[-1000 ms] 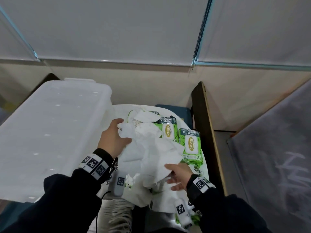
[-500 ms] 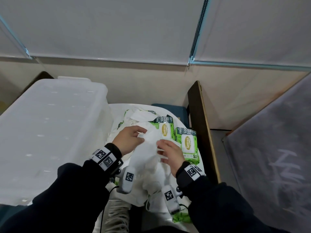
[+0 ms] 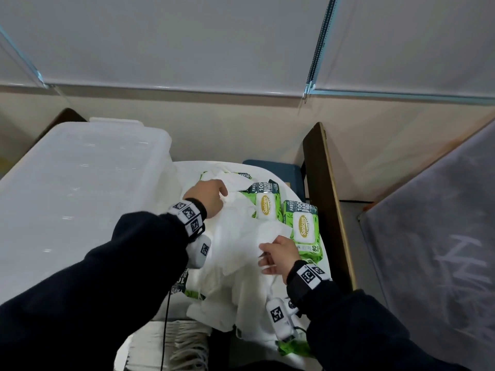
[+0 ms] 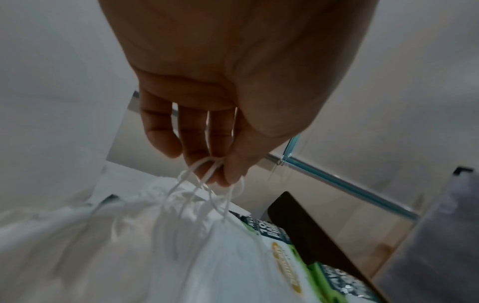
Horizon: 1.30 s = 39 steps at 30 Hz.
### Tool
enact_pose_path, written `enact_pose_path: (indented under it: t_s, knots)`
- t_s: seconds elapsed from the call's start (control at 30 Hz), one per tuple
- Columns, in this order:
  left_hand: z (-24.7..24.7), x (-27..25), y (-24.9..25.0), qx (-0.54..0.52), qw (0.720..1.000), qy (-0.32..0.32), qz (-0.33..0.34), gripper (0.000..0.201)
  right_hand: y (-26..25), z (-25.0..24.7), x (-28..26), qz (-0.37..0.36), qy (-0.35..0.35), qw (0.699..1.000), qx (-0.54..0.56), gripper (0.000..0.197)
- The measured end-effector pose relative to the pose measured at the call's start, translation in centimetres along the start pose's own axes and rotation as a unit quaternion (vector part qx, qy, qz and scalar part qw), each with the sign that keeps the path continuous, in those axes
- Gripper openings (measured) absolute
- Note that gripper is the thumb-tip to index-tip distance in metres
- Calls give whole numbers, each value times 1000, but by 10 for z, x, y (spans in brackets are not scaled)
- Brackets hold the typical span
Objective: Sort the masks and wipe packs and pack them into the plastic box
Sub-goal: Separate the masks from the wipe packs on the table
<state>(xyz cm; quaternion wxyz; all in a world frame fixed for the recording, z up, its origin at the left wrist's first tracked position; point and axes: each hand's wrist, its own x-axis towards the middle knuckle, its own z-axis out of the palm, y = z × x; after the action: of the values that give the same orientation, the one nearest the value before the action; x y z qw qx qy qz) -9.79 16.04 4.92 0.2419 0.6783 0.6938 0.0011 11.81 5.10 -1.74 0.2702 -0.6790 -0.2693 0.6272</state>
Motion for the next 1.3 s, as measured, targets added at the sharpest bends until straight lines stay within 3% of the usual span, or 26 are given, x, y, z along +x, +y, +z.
enact_pose_path:
  t_s: [0.1,0.17,0.27,0.37,0.5,0.6,0.7,0.83,0.97,1.03,1.13,1.23,1.3]
  knots:
    - [-10,28,10,191,978,-86,8,29,3,-13,-3,19,-42,998,-39,16]
    - [-14,42,14,294,952,-89,14,32,4,-22,-2,27,-69,994,-83,14]
    - [-9,60,18,375,926,-42,32,39,0,-31,10,-12,23,994,-104,32]
    - [9,81,25,286,954,-59,64,60,-17,-29,24,-100,120,979,-131,50]
    - [36,87,32,130,986,-106,3,84,-38,-9,40,-158,53,961,-219,35]
    - [55,83,26,169,983,-71,-11,72,-50,4,54,-153,26,956,-251,38]
    - [54,81,18,172,985,-27,8,50,-57,12,70,-118,30,960,-254,55]
    - [28,81,12,-1,1000,17,-26,34,-63,21,90,-75,-2,965,-252,77]
    - [0,62,18,-183,974,126,-39,26,-66,25,97,-57,-24,961,-270,66]
    - [-5,44,23,-266,950,158,-34,21,-69,23,95,-76,2,975,-208,49]
    - [10,17,29,-365,920,142,-27,30,-80,19,80,-112,46,992,24,19]
    - [45,3,31,-375,924,67,-24,29,-82,13,66,-34,-73,959,272,57]
    - [59,7,26,-364,930,37,-30,22,-72,7,58,-5,-117,957,265,67]
